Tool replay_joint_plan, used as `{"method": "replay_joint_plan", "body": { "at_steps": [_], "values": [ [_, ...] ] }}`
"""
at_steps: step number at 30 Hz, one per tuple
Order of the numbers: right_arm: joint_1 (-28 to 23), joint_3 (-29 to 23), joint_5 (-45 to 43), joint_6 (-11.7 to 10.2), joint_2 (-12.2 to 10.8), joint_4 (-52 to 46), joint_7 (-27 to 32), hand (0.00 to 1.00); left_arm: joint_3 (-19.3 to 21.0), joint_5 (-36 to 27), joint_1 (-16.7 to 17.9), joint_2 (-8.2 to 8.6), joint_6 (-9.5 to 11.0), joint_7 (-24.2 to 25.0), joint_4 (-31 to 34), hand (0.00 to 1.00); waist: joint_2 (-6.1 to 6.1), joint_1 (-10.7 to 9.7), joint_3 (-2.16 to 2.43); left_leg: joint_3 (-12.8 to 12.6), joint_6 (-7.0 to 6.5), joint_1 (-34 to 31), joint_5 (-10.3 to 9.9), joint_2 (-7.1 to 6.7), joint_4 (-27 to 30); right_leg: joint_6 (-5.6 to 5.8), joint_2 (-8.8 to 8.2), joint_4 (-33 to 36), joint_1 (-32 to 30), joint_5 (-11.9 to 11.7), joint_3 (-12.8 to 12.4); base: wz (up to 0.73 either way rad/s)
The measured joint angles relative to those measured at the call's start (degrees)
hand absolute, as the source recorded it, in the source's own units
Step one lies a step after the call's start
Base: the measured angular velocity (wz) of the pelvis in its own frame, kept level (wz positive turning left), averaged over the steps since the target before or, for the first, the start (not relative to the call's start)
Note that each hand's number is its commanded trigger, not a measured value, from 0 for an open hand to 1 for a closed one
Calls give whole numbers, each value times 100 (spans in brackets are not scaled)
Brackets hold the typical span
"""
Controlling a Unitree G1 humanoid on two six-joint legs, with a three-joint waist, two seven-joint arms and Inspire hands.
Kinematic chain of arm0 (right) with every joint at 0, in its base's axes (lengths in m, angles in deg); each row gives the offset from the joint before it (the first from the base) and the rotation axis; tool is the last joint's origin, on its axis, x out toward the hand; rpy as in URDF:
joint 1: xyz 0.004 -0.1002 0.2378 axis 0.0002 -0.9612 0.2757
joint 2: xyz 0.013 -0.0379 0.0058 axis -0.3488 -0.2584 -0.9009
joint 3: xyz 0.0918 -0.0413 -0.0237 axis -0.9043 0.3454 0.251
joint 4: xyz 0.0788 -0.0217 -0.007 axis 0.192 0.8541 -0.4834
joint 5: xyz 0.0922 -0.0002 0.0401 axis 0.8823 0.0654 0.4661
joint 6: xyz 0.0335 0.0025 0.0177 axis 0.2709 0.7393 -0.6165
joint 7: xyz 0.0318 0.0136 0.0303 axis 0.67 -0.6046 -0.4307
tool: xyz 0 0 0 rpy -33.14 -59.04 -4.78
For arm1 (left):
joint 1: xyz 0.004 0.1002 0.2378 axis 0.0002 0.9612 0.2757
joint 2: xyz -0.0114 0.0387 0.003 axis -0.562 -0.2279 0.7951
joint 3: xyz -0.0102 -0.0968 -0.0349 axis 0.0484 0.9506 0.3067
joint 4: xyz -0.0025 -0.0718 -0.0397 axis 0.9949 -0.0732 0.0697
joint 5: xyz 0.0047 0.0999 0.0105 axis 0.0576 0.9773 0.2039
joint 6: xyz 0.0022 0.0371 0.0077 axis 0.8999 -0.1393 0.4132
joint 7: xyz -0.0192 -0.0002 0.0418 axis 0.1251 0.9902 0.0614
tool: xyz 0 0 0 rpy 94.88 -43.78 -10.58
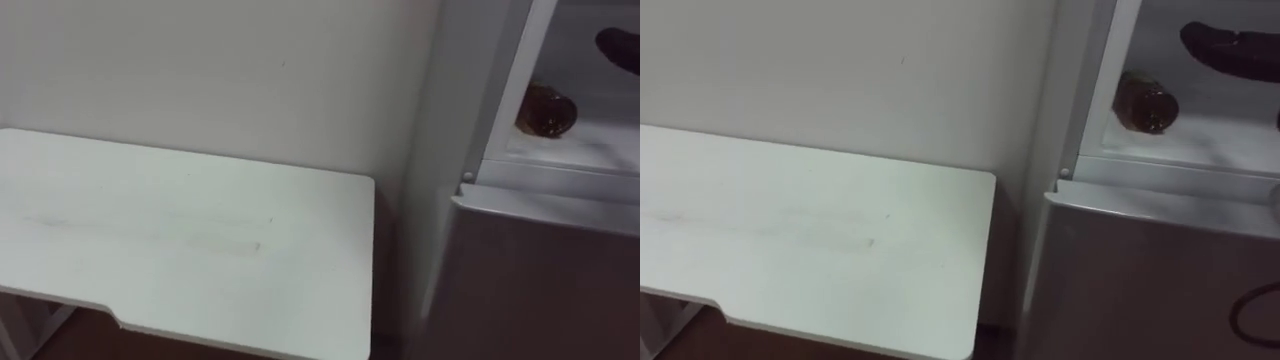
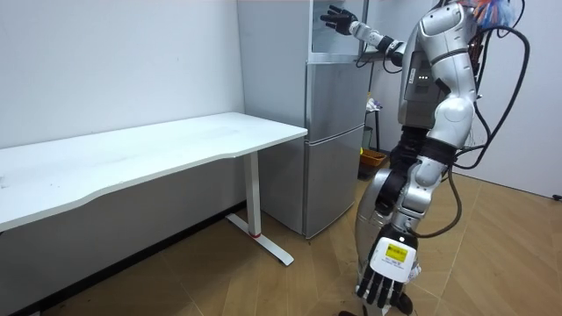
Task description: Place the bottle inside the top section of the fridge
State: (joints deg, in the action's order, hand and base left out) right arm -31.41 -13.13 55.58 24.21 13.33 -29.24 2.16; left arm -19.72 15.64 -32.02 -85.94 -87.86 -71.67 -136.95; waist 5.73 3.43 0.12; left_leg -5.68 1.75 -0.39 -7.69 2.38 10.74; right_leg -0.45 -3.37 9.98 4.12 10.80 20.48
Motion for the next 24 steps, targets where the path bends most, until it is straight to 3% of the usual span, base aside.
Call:
{"method": "replay_joint_plan", "body": {
  "at_steps": [5,7,13,19,24],
  "values": [
    [-490,-210,8,-134,-103,-458,214,0,-6,105,-107,138,2,-105,1,0,-66,13,-25,-76,-11,135,-54,2,-2,18,16,-27,115,-40,-126,-11],
    [-822,-352,20,-193,-383,-873,226,0,-8,106,-211,175,8,-162,0,0,-106,-4,-34,-100,-11,175,-65,6,-5,20,16,-28,140,-38,-149,-6],
    [-1415,-577,275,-351,-953,-1653,111,0,-7,133,-353,304,113,-295,-2,0,-264,-12,1,-215,-19,265,-94,12,-34,34,12,-25,158,-33,-222,-9],
    [-2070,-624,488,-436,-1459,-1921,-413,0,-40,370,-343,334,204,-323,-267,0,-294,-62,-7,-292,-16,363,-110,18,-99,44,18,-28,192,-26,-321,-8],
    [-2175,-667,975,-442,-1746,-1947,-963,0,-58,448,-302,349,213,-253,-376,0,-321,-193,-9,-304,-18,376,-129,16,-92,51,13,-26,189,-22,-324,0]
  ]
}}
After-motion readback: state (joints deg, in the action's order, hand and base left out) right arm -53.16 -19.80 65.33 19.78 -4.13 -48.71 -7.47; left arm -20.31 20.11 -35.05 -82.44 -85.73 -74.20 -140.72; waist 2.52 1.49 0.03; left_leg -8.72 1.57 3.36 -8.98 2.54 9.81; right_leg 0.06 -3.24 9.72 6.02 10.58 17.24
